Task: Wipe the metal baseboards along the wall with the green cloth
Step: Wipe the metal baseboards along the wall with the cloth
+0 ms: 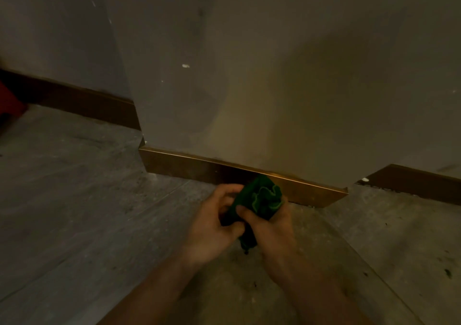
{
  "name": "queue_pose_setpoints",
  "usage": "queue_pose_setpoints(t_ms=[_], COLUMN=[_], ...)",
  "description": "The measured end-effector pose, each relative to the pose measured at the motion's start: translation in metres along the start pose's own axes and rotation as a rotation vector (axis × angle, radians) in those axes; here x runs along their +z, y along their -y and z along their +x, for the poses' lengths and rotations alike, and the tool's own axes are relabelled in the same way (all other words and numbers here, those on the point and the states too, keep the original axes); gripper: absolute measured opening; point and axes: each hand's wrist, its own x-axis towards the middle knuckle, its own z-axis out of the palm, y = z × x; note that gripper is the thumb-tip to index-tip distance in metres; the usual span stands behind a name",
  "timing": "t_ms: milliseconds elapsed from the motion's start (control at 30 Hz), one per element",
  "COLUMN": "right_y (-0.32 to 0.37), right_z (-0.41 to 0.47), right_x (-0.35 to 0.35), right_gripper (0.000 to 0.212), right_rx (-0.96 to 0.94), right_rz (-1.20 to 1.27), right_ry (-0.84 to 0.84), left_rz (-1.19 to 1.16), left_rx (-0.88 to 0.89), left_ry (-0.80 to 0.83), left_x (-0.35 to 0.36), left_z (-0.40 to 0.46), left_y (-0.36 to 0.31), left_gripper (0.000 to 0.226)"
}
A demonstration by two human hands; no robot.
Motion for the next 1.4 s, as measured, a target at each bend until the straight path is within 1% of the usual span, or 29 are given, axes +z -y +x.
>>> queue_pose_setpoints(t_ms=[33, 67, 133, 200, 233, 300, 367, 433, 533, 600, 633, 700, 767, 833, 900, 1000, 1133, 1233, 1400], right_y=[0.000, 0.000, 0.000, 0.001, 0.002, 0.003, 0.004, 0.005, 0.008, 0.013, 0.015, 0.018, 0.021, 0.023, 0.023, 0.022, 0.026, 0.026, 0.029], right_z=[0.003, 0.005, 0.008, 0.008, 0.008, 0.009, 0.009, 0.011, 0.015, 0.019, 0.023, 0.031, 0.037, 0.041, 0.046, 0.053, 0.057, 0.055, 0.055], right_x=[-0.002, -0.003, -0.004, -0.006, -0.006, -0.006, -0.005, -0.002, 0.010, 0.021, 0.028, 0.040, 0.051, 0.058, 0.058, 0.052, 0.048, 0.041, -0.003], right_gripper=[0.070, 0.067, 0.064, 0.063, 0.064, 0.069, 0.079, 0.084, 0.094, 0.102, 0.103, 0.093, 0.073, 0.048, 0.033, 0.024, 0.020, 0.023, 0.035], right_rx=[-0.008, -0.025, -0.082, -0.182, -0.245, -0.372, -0.478, -0.614, -0.848, -0.934, -0.973, -1.049, -1.094, -1.158, -1.213, -1.234, -1.228, -1.180, -1.029], right_rz=[-0.030, -0.075, -0.184, -0.343, -0.460, -0.681, -0.835, -1.010, -1.282, -1.415, -1.475, -1.575, -1.645, -1.720, -1.779, -1.847, -1.874, -1.874, -1.858], right_ry=[-0.003, 0.012, 0.061, 0.087, 0.083, 0.087, 0.141, 0.227, 0.318, 0.348, 0.359, 0.380, 0.409, 0.425, 0.455, 0.510, 0.517, 0.508, 0.484], left_rz=[0.018, 0.092, 0.369, 0.682, 0.809, 0.989, 1.083, 1.128, 1.162, 1.187, 1.200, 1.218, 1.227, 1.233, 1.240, 1.232, 1.232, 1.234, 1.217], left_rx=[0.000, 0.007, 0.018, 0.049, 0.070, 0.066, 0.015, -0.027, -0.033, -0.025, -0.021, -0.014, -0.013, -0.022, -0.029, -0.022, -0.023, -0.032, -0.029], left_ry=[0.036, 0.045, -0.011, -0.106, -0.134, -0.132, -0.115, -0.116, -0.117, -0.113, -0.113, -0.107, -0.098, -0.096, -0.100, -0.111, -0.104, -0.093, -0.090], left_x=[-0.005, -0.010, -0.022, -0.034, -0.040, -0.046, -0.048, -0.047, -0.045, -0.044, -0.044, -0.044, -0.044, -0.044, -0.044, -0.044, -0.044, -0.046, -0.046], left_z=[-0.001, -0.002, -0.002, -0.002, -0.002, -0.001, 0.000, 0.002, 0.002, 0.001, 0.001, 0.001, 0.001, 0.003, 0.003, 0.002, 0.002, 0.001, 0.002], left_y=[0.003, 0.007, 0.020, 0.037, 0.046, 0.062, 0.075, 0.082, 0.085, 0.085, 0.086, 0.086, 0.085, 0.085, 0.086, 0.087, 0.086, 0.084, 0.084], left_gripper=[0.060, 0.062, 0.070, 0.087, 0.096, 0.115, 0.128, 0.133, 0.133, 0.131, 0.129, 0.128, 0.129, 0.130, 0.131, 0.131, 0.130, 0.130, 0.130])
